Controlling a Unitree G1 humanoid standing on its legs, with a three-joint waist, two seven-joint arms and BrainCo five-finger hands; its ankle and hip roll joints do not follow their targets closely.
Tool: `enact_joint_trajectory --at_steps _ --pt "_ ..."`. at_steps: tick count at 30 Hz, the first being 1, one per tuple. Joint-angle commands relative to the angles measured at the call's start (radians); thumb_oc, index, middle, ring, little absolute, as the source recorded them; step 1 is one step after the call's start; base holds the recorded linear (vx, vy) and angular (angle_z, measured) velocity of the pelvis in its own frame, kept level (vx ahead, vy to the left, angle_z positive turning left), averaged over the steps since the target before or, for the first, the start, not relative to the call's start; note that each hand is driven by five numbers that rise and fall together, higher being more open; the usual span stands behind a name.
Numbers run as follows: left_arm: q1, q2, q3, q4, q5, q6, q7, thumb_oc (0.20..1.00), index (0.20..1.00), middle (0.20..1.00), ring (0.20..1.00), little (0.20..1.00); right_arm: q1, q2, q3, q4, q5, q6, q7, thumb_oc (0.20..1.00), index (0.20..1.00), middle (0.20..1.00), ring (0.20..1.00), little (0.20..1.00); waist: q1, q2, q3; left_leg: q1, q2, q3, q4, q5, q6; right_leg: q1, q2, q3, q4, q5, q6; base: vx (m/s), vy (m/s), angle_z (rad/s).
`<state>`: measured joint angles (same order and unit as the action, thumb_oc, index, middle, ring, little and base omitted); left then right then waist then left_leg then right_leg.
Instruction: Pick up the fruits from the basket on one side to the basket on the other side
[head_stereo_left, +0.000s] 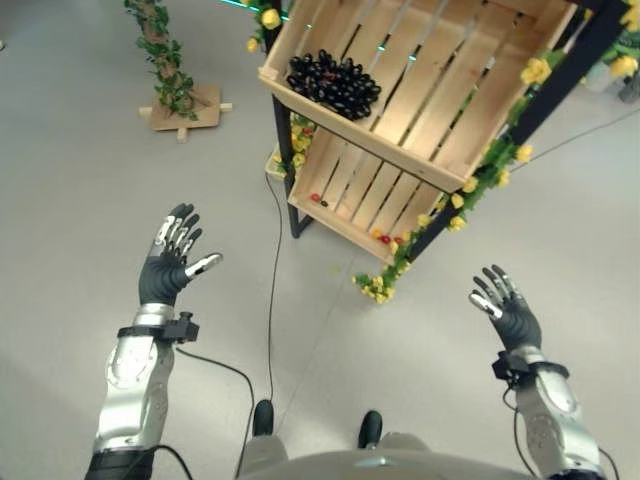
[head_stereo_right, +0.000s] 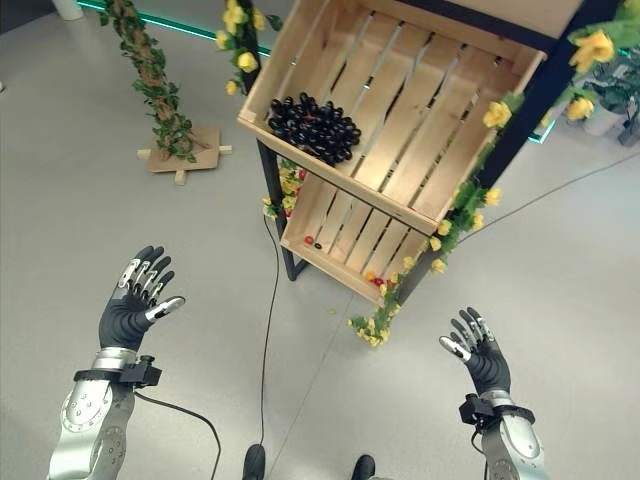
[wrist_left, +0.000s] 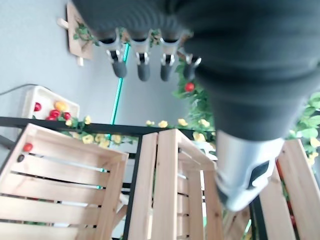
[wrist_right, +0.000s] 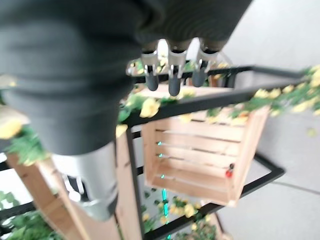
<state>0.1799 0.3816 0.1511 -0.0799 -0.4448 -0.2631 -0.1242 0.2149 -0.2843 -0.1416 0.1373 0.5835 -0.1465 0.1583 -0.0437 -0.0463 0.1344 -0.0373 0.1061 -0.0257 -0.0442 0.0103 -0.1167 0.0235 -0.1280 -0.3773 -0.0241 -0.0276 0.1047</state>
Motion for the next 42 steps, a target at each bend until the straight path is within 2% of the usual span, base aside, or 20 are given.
enact_joint_trajectory --at_steps 1,11,30,35,38,40,41,42 --pt "0.001 0.015 0.050 -0.036 0.031 -0.058 -0.012 1.000 1.000 1.000 1.000 1.000 -0.008 -0.067 -0.012 -0.038 0.015 -0.039 0.013 1.000 1.000 1.000 1.000 1.000 -0.010 0.033 -0.072 0.065 0.094 0.033 0.000 -0.002 -0.046 -0.064 0.043 0.015 0.004 -0.022 -0.026 0.03 0.049 -0.10" --pt "0.024 0.012 0.046 -0.043 0.059 -0.054 -0.015 1.000 1.000 1.000 1.000 1.000 0.006 -0.059 -0.007 -0.035 0.008 -0.033 0.018 1.000 1.000 1.000 1.000 1.000 -0.014 0.030 -0.080 0.100 0.098 0.083 -0.013 0.004 -0.055 -0.021 0.045 0.018 -0.039 -0.001 -0.015 0.02 0.022 -0.12" --pt "0.015 -0.003 0.021 0.007 0.066 -0.057 0.020 1.000 1.000 1.000 1.000 1.000 -0.003 -0.054 0.005 -0.025 -0.001 -0.042 0.001 1.000 1.000 1.000 1.000 1.000 -0.027 0.030 -0.089 0.104 0.086 0.083 0.038 -0.023 -0.042 -0.010 0.037 0.043 -0.040 0.004 -0.008 0.00 0.000 -0.01" --pt "0.012 -0.002 0.017 0.016 0.057 -0.059 0.034 1.000 1.000 1.000 1.000 1.000 -0.004 -0.062 0.013 -0.039 -0.004 -0.039 0.002 1.000 1.000 1.000 1.000 1.000 -0.034 0.023 -0.086 0.084 0.079 0.041 0.095 -0.039 -0.029 -0.028 0.044 0.077 0.002 -0.019 -0.022 0.01 -0.036 -0.04" --pt "-0.006 0.008 0.010 0.012 0.069 -0.062 0.041 1.000 1.000 1.000 1.000 1.000 -0.011 -0.072 0.013 -0.047 -0.009 -0.044 0.000 1.000 1.000 1.000 1.000 1.000 -0.028 0.015 -0.071 0.044 0.059 -0.002 0.179 -0.035 -0.034 -0.030 0.045 0.086 0.007 -0.024 -0.031 -0.04 -0.025 -0.01" --pt "-0.028 0.015 0.001 0.013 0.057 -0.068 0.061 1.000 1.000 1.000 1.000 1.000 -0.041 -0.080 0.032 -0.038 -0.004 -0.054 -0.016 1.000 1.000 1.000 1.000 1.000 -0.002 0.006 -0.054 -0.001 0.011 -0.120 0.194 -0.059 -0.020 -0.055 0.052 0.112 0.044 -0.037 -0.035 -0.06 0.050 -0.09" --pt "-0.041 0.020 -0.009 0.021 0.059 -0.070 0.068 1.000 1.000 1.000 1.000 1.000 -0.052 -0.083 0.032 -0.032 -0.003 -0.054 -0.020 1.000 1.000 1.000 1.000 1.000 -0.004 -0.001 -0.044 -0.023 -0.007 -0.146 0.207 -0.071 -0.013 -0.073 0.036 0.112 0.074 -0.036 -0.027 -0.07 0.105 -0.19" --pt "-0.039 0.024 -0.010 0.022 0.062 -0.073 0.072 1.000 1.000 1.000 1.000 1.000 -0.056 -0.085 0.033 -0.027 -0.005 -0.050 -0.021 1.000 1.000 1.000 1.000 1.000 -0.015 -0.002 -0.043 -0.015 -0.006 -0.126 0.186 -0.108 -0.001 -0.079 0.020 0.107 0.079 -0.026 -0.018 -0.06 0.230 -0.38"
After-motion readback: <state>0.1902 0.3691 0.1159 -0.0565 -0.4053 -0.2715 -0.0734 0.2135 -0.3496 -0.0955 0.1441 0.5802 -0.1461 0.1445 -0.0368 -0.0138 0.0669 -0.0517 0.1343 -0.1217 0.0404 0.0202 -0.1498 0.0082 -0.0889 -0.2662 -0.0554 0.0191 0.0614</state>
